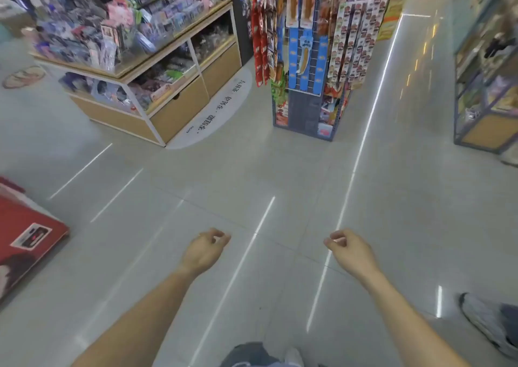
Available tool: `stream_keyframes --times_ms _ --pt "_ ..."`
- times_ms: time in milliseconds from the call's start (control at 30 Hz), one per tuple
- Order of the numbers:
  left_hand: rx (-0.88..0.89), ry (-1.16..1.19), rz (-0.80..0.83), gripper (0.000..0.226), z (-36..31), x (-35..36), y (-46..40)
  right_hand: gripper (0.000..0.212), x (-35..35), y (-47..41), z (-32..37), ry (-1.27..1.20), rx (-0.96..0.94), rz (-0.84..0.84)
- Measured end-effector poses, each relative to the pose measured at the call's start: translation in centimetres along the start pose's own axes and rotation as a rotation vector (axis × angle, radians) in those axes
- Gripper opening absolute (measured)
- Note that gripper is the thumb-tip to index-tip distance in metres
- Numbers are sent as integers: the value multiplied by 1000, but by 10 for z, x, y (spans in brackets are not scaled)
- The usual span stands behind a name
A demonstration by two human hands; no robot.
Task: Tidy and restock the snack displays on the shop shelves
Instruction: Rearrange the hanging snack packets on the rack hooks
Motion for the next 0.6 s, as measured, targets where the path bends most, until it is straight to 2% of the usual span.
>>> stream_keyframes --times_ms 167,367,500,600 --pt "-233 -32 131 44 67 37 -4 29 6 -44 19 0 28 64" --pt "-419 11 143 40 122 42 -46 28 18 -136 63 40 40 108" --pt "-454 47 158 42 110 21 -136 28 15 -211 90 64 85 87" --pt "-378 55 176 45 46 -15 -224 26 -2 -254 109 41 148 37"
Point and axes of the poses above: each hand's wrist, its own y-axis away from the middle knuckle, its own x-axis out of the palm, z = x × y, the point moved 10 cm from there along -y, towards the middle knuckle, and after that the axes turned 7 degrees about -y, right-handed, at the moved point
